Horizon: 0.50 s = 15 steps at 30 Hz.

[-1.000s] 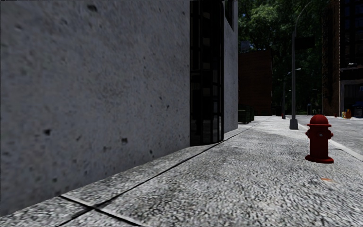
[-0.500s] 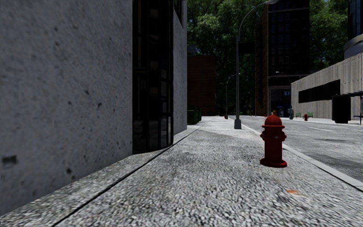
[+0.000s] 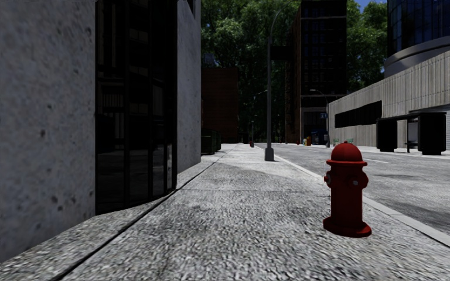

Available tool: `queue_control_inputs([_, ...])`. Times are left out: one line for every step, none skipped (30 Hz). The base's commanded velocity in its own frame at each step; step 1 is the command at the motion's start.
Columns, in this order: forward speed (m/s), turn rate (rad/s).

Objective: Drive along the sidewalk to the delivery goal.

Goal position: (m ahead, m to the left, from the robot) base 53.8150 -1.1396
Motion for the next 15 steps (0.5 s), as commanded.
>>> queue_control_inputs([2.00,0.00])
queue_control_inputs([2.00,0.00])
queue_control_inputs([2.00,0.00])
queue_control_inputs([2.00,0.00])
queue_control_inputs([2.00,0.00])
queue_control_inputs([2.00,0.00])
queue_control_inputs([2.00,0.00])
queue_control_inputs([2.00,0.00])
queue_control_inputs([2.00,0.00])
queue_control_inputs([2.00,0.00])
queue_control_inputs([2.00,-0.02])
queue_control_inputs([2.00,-0.12])
queue_control_inputs([2.00,-0.12])
queue_control_inputs([2.00,-0.17])
queue_control_inputs([2.00,-0.20])
